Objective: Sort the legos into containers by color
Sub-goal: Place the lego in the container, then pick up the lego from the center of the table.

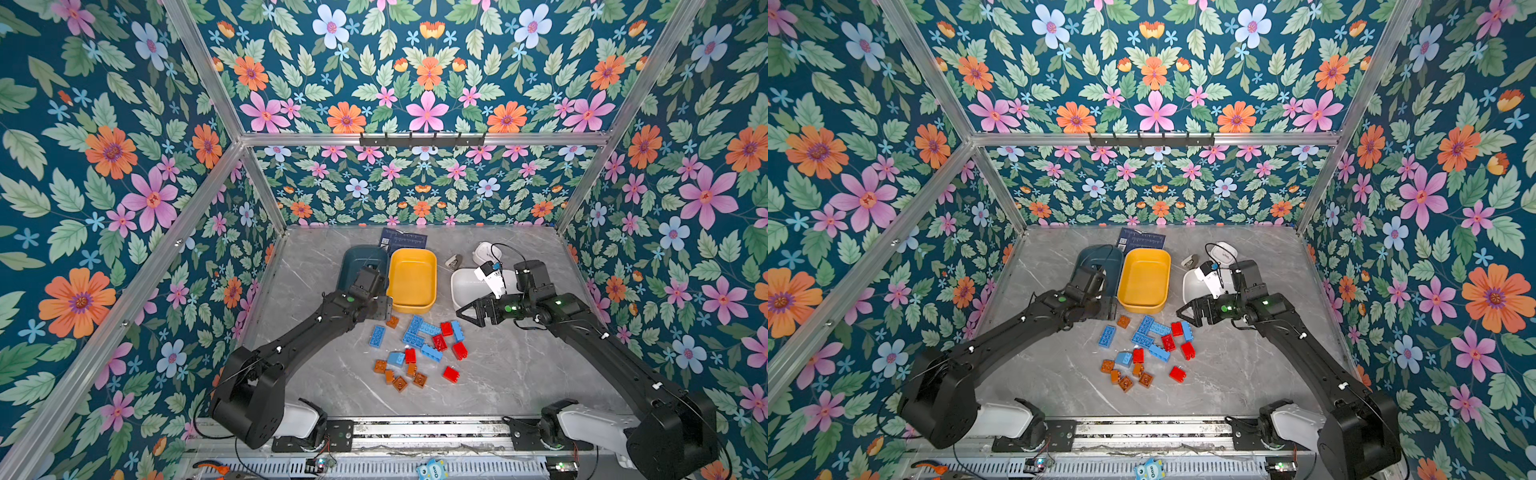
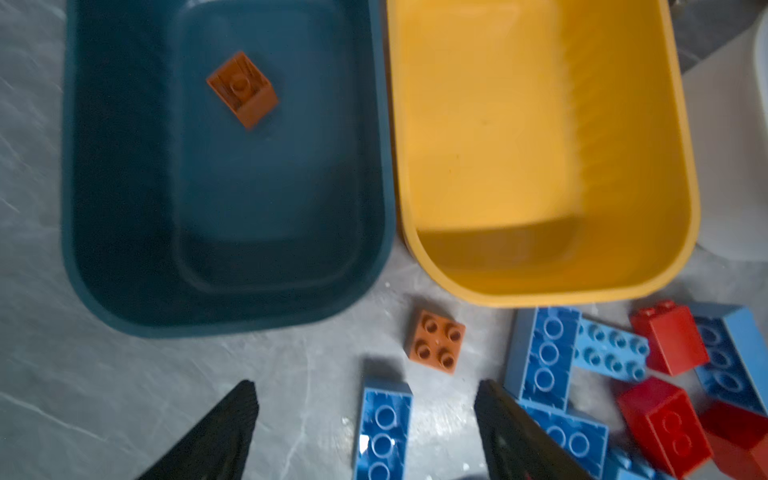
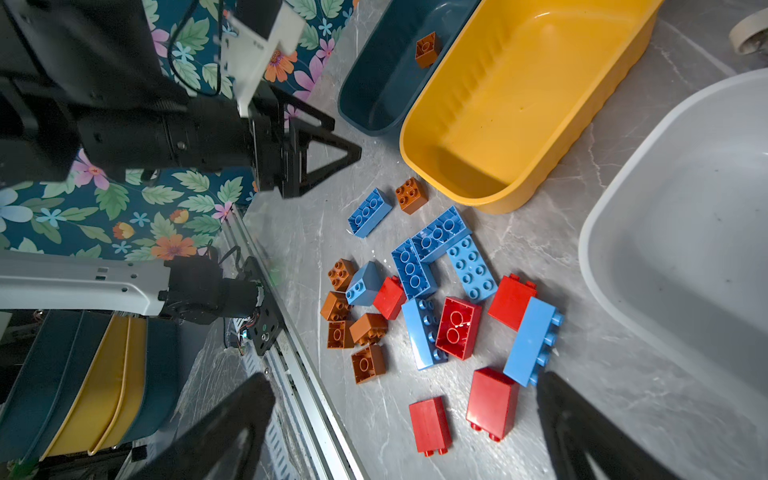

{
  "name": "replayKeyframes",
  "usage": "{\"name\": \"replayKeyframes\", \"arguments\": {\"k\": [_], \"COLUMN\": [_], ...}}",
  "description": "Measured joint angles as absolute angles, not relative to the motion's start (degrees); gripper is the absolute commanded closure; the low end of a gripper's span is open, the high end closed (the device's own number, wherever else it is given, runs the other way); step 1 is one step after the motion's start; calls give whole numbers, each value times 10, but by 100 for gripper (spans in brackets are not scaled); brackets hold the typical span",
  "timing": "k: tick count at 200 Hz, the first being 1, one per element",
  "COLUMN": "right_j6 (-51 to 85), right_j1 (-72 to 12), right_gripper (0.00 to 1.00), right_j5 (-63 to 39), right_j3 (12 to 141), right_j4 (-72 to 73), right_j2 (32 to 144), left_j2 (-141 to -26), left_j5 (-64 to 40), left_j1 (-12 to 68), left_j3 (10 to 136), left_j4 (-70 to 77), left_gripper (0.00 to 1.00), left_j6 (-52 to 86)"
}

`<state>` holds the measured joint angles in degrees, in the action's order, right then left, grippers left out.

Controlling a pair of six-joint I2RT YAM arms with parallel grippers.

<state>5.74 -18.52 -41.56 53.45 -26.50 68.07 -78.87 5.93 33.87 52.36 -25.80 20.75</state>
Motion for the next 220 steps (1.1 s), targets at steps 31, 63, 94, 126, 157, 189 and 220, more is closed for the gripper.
{"name": "replayKeyframes", "arguments": {"k": [31, 63, 94, 126, 157, 189, 220], "right_j6": [57, 57, 57, 57, 56, 56, 56], "right_j1": [-185, -185, -185, -185, -185, -185, -185], "right_gripper": [1, 1, 1, 1, 1, 1, 1], "right_j5": [-420, -424, -424, -422, -417, -418, -418], "right_j3": [535, 529, 523, 523, 527, 532, 536], "right_j4": [-265, -266, -269, -273, -277, -281, -281], "right_j2": [686, 684, 677, 674, 673, 674, 674], "left_j2": [-782, -801, -826, -842, -822, -813, -818], "left_j5": [61, 61, 61, 63, 76, 94, 107], "left_j1": [374, 388, 394, 394, 395, 394, 365], "left_j3": [466, 430, 406, 399, 418, 476, 554], "left_j4": [-257, -239, -214, -202, -213, -245, -280], "left_gripper": [20, 30, 47, 75, 80, 79, 78], "left_j6": [244, 265, 270, 270, 270, 259, 221]}}
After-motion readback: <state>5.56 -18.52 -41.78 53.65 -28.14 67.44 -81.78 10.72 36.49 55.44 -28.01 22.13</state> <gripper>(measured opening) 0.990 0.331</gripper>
